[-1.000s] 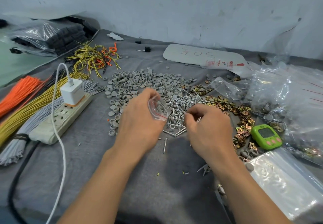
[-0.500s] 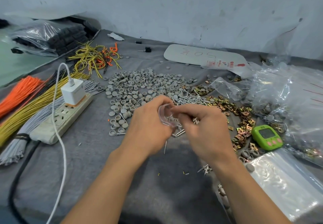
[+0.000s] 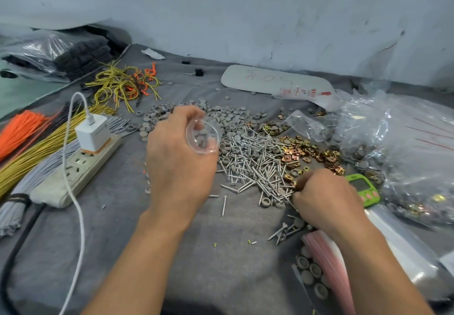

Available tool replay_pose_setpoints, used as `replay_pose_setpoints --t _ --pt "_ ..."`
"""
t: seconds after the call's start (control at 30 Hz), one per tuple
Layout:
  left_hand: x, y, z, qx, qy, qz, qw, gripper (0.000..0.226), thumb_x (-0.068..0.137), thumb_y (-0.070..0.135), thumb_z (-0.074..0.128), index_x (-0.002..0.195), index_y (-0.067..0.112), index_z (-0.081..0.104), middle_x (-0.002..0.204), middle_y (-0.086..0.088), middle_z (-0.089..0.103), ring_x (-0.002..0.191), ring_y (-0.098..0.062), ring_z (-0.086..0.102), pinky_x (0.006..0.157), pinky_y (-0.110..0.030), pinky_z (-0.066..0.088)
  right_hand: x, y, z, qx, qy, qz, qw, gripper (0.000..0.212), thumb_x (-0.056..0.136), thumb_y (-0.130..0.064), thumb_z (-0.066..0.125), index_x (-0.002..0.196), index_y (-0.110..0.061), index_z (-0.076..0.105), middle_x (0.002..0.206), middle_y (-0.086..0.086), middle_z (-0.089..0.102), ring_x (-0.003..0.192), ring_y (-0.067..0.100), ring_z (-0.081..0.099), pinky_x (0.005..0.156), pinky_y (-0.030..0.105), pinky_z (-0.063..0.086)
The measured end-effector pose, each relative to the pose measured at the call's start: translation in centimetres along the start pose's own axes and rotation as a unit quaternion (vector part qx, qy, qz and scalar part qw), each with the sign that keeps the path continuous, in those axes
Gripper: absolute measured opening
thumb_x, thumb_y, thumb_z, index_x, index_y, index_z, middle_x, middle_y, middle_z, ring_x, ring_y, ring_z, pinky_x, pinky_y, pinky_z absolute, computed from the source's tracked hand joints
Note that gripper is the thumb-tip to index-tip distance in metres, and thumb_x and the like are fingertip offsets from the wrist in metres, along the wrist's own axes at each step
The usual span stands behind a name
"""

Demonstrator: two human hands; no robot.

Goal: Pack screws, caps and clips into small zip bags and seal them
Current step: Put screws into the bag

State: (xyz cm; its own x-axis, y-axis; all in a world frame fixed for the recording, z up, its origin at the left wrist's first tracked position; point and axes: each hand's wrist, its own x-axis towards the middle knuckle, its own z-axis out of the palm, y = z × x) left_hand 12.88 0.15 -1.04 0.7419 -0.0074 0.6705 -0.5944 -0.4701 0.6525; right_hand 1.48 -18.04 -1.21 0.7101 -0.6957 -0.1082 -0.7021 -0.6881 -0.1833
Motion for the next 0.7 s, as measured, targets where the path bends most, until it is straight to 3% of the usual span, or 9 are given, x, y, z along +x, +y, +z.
replay_pose_setpoints --t 0.1,0.2,0.3,0.43,0.57,0.7 --pt "-1.4 0.2 1.5 0.170 -0.190 0.037 0.966 0.041 0.080 0.017 0.075 0.115 0.030 0.061 0.097 0.006 0.064 0.097 -0.023 0.054 0.084 -0.034 0.039 -0.1 0.3 -0.2 0.000 -0.020 -0.018 1.000 0.025 0.081 -0.016 0.069 0.102 -0.029 0.070 0.098 0.004 0.072 0.092 0.030 0.065 0.079 0.038 0.058" --pt "-2.2 0.2 2.4 0.187 -0.324 -0.023 0.927 0.052 0.084 0.015 0.072 0.128 0.036 0.054 0.117 0.003 0.065 0.110 -0.023 0.056 0.090 -0.036 0.045 0.2 0.9 -0.3 0.026 -0.035 -0.040 0.998 0.023 0.076 -0.010 0.071 0.087 -0.031 0.069 0.091 0.001 0.072 0.087 0.026 0.065 0.071 0.034 0.056" --pt "-2.0 0.9 2.7 0.109 -0.355 -0.031 0.928 0.065 0.077 0.022 0.081 0.129 0.044 0.049 0.116 0.010 0.063 0.100 -0.013 0.058 0.080 -0.026 0.046 0.7 1.7 -0.1 0.067 -0.035 -0.054 0.996 0.026 0.079 -0.008 0.069 0.070 -0.032 0.064 0.086 -0.003 0.071 0.082 0.020 0.066 0.066 0.029 0.052" --pt "-2.2 1.6 2.9 0.043 -0.385 -0.016 0.922 0.073 0.069 0.025 0.088 0.128 0.049 0.051 0.113 0.017 0.060 0.089 0.001 0.055 0.067 -0.009 0.036 1.1 2.8 0.3 0.093 -0.020 -0.083 0.992 0.031 0.080 -0.005 0.067 0.063 -0.031 0.068 0.075 -0.010 0.070 0.070 0.010 0.064 0.052 0.023 0.042" --pt "-2.6 2.0 3.2 0.073 -0.414 0.014 0.907 0.074 0.072 0.029 0.087 0.132 0.049 0.050 0.125 0.015 0.058 0.104 -0.007 0.057 0.084 -0.024 0.051 1.1 3.7 0.3 0.126 0.024 -0.074 0.989 0.036 0.089 -0.006 0.065 0.070 -0.037 0.068 0.082 -0.016 0.068 0.068 0.001 0.060 0.049 0.016 0.038" --pt "-2.7 1.8 3.5 0.093 -0.412 0.003 0.906 0.081 0.071 0.026 0.088 0.138 0.047 0.048 0.129 0.013 0.056 0.107 -0.011 0.056 0.090 -0.030 0.051 1.1 4.1 0.3 0.099 0.014 -0.074 0.992 0.032 0.087 -0.007 0.065 0.072 -0.034 0.068 0.075 -0.014 0.066 0.071 0.010 0.062 0.057 0.024 0.045"
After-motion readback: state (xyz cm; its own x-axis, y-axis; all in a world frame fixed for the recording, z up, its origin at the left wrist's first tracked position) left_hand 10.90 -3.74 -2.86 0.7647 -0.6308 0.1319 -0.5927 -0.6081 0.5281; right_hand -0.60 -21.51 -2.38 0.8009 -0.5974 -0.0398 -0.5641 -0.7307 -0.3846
